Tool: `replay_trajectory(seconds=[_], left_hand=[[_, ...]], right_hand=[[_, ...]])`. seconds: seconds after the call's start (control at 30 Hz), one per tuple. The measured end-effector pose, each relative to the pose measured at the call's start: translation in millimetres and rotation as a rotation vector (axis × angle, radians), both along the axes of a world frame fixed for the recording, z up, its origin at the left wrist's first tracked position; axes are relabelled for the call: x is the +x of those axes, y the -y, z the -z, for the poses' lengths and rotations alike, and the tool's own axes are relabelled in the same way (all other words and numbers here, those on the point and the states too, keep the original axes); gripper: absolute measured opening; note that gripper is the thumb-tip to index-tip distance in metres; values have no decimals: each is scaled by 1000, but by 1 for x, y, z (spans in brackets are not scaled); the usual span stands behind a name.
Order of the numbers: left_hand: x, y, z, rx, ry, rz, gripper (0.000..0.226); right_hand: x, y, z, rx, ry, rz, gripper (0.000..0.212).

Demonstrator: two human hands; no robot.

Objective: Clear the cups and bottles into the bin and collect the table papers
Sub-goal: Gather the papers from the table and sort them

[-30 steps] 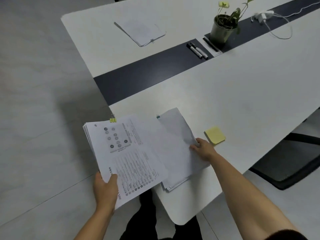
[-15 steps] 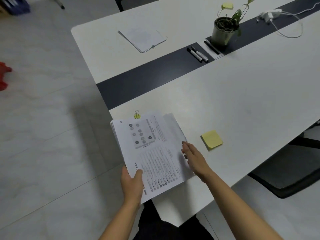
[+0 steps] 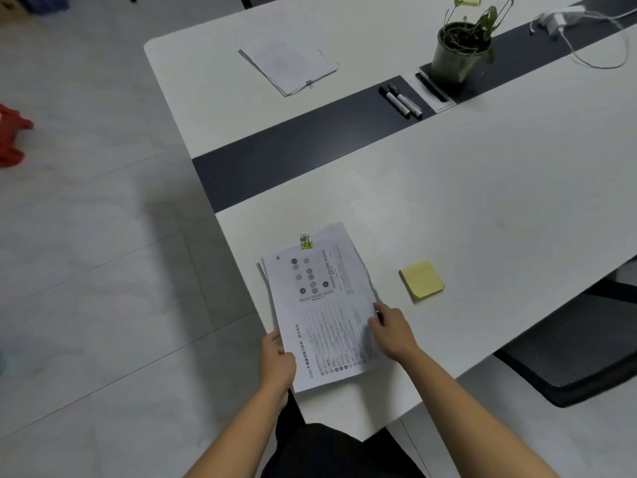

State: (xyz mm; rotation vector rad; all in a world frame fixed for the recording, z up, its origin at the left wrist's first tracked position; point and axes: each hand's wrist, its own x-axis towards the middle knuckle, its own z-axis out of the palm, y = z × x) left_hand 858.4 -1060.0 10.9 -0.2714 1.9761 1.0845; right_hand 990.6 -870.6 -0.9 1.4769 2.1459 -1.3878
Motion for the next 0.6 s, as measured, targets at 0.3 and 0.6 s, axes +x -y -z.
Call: replay_trajectory(seconds=[0.3, 0.6], left_hand=[[13, -13, -1, 12, 4, -58, 55], [-1, -20, -1, -159, -101, 98, 56]], right_hand=[[-14, -12, -2, 133, -4, 0, 47], [-2, -23, -3, 181, 120, -5, 48]])
